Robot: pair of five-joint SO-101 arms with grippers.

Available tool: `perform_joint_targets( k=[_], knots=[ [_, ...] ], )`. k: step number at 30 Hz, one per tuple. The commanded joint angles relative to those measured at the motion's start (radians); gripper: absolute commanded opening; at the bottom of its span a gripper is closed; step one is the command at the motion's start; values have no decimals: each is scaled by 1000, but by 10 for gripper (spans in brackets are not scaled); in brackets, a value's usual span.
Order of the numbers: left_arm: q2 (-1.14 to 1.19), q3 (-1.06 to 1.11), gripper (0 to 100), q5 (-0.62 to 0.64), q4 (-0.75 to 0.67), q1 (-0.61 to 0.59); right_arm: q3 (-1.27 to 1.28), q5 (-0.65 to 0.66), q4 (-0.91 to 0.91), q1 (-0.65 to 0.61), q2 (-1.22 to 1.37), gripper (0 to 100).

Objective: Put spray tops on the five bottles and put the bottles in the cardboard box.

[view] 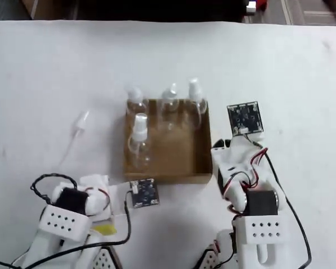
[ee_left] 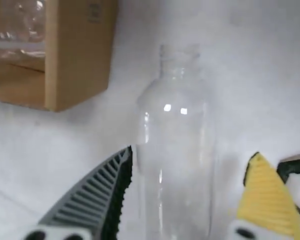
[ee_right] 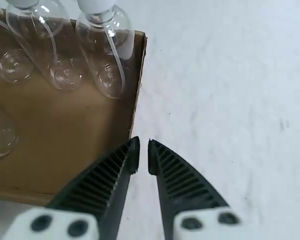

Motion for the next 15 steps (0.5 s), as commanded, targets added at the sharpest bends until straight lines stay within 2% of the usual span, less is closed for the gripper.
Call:
perform_joint_targets(
  k=[1,6,11,15],
  knots=[
    [-2,6,298,-17,-12,12,-6,0,-18,1,-12,16],
    [-2,6,292,-15,-9,10,-6,0,-18,1,-12,16],
    [-7,-9,148,-15,-8,10,-6,0,-18,1,-12,16],
    [-2,-120,133,-6,64,12,2,0,-21,1,-12,16]
  ],
)
